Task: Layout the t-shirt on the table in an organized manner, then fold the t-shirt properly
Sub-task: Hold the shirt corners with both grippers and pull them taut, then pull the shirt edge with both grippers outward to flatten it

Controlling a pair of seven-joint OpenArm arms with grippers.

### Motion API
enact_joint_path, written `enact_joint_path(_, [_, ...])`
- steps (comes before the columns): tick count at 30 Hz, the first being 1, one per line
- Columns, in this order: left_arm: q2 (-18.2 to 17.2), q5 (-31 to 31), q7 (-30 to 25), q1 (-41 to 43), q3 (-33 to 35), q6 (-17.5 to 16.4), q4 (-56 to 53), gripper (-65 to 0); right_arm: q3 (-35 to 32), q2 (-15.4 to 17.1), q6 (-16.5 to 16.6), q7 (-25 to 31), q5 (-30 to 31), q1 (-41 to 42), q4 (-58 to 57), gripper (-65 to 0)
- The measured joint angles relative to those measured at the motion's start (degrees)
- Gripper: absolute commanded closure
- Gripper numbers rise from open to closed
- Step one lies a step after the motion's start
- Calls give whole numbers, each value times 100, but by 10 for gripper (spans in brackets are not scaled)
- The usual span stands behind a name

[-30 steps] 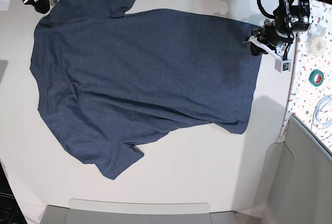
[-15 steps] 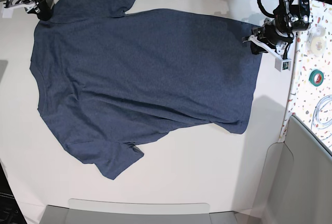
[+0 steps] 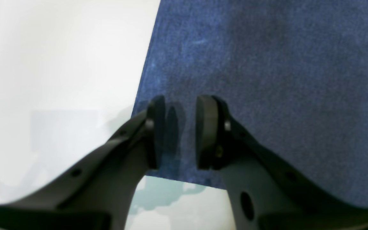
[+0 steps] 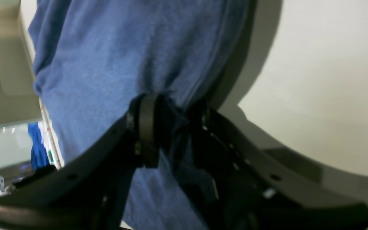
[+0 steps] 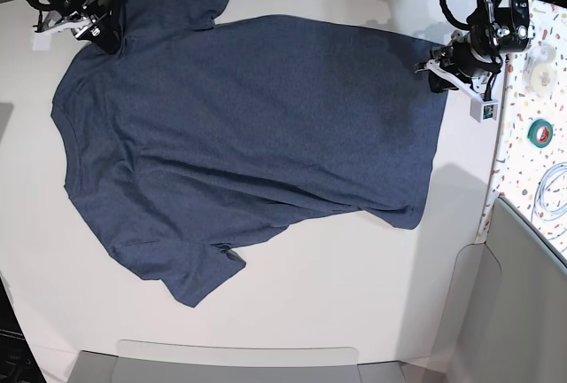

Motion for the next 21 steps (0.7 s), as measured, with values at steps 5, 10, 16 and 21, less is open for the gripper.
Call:
enact_joint_path(5, [0,0,0,0,-2,0,0,-152,-35,-2,2,42,39,-74,0,-102])
enact_joint_path(10, [7,-20,11,2,-153,-4,0,-152,-35,2,0,-17,-133,-76,9,0])
enact_joint_path(16, [7,-820,63,225,-1513,17,-9,-164,-35,-7,0,2,-192,-83,22,0])
enact_joint_path(21, [-4,-2463,916,365,-2752,0,-737,-205,-50,85,2,-76,-203,-70,22,0])
